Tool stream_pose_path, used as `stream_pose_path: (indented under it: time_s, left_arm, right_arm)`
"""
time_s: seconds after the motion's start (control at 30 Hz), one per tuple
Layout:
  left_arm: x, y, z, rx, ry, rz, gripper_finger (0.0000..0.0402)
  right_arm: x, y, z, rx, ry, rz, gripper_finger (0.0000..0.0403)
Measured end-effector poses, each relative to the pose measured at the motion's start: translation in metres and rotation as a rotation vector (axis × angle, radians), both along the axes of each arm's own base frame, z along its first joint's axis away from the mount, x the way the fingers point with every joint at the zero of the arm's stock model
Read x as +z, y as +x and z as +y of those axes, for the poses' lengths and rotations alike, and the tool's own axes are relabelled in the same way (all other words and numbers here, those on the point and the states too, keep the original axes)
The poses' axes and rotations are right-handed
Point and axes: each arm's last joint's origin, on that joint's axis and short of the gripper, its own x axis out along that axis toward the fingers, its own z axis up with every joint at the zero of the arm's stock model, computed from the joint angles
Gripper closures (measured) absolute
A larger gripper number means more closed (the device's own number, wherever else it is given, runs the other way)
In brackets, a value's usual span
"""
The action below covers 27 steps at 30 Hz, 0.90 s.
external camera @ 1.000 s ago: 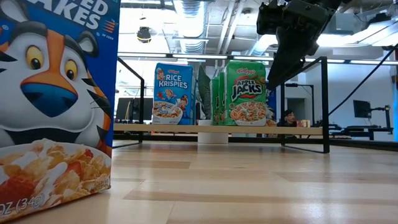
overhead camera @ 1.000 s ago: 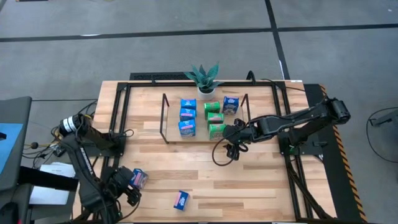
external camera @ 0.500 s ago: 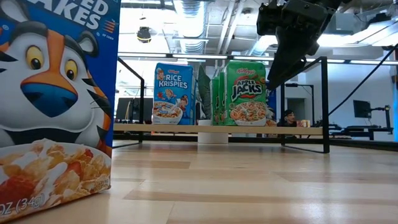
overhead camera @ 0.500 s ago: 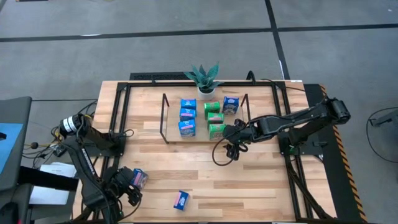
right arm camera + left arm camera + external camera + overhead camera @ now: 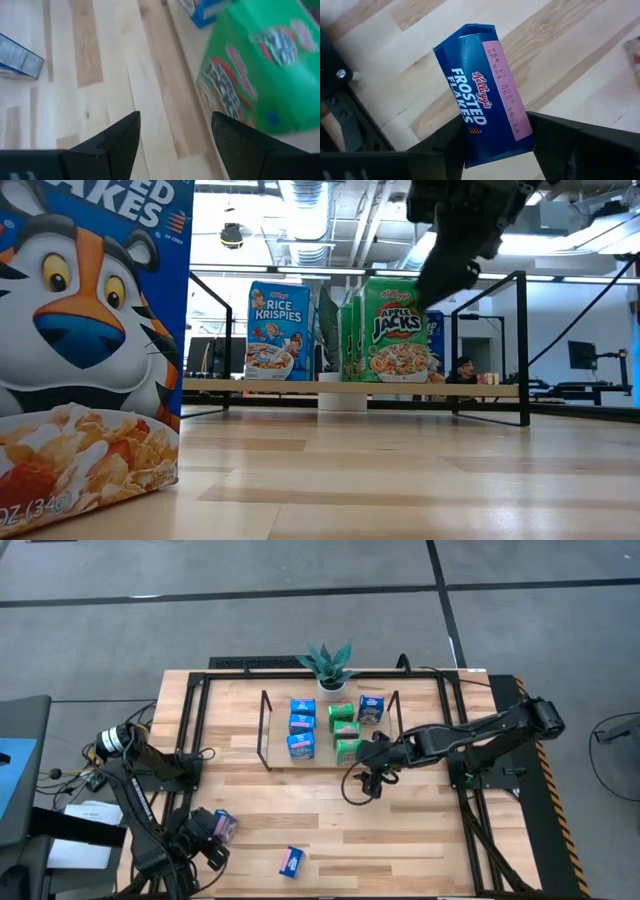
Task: Stack cereal on shelf
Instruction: Put the left blue cereal box on the shelf aligned with the other blue cereal box
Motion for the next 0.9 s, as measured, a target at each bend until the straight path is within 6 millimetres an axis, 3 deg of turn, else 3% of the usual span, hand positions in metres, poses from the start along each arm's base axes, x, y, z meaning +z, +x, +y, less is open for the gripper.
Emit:
stream_pose_path:
  time_s: [0.27, 0.57, 0.9]
  left_arm:
    - [0.010, 0.018, 0.005, -0.012, 0.030, -0.068, 0.0228]
    - [0.023, 0.052, 0.024, -0.105, 0.174, -0.099, 0.0228]
    - [0.061, 0.091, 0.060, -0.292, 0.353, -0.083, 0.0228]
  right_arm:
    - [0.012, 0.000, -0.001, 0.031, -0.018, -0.092, 0.0133]
    - [0.026, 0.011, 0.001, 0.124, -0.099, -0.265, 0.0133]
    - [0.060, 0.023, 0.003, 0.241, -0.200, -0.492, 0.0133]
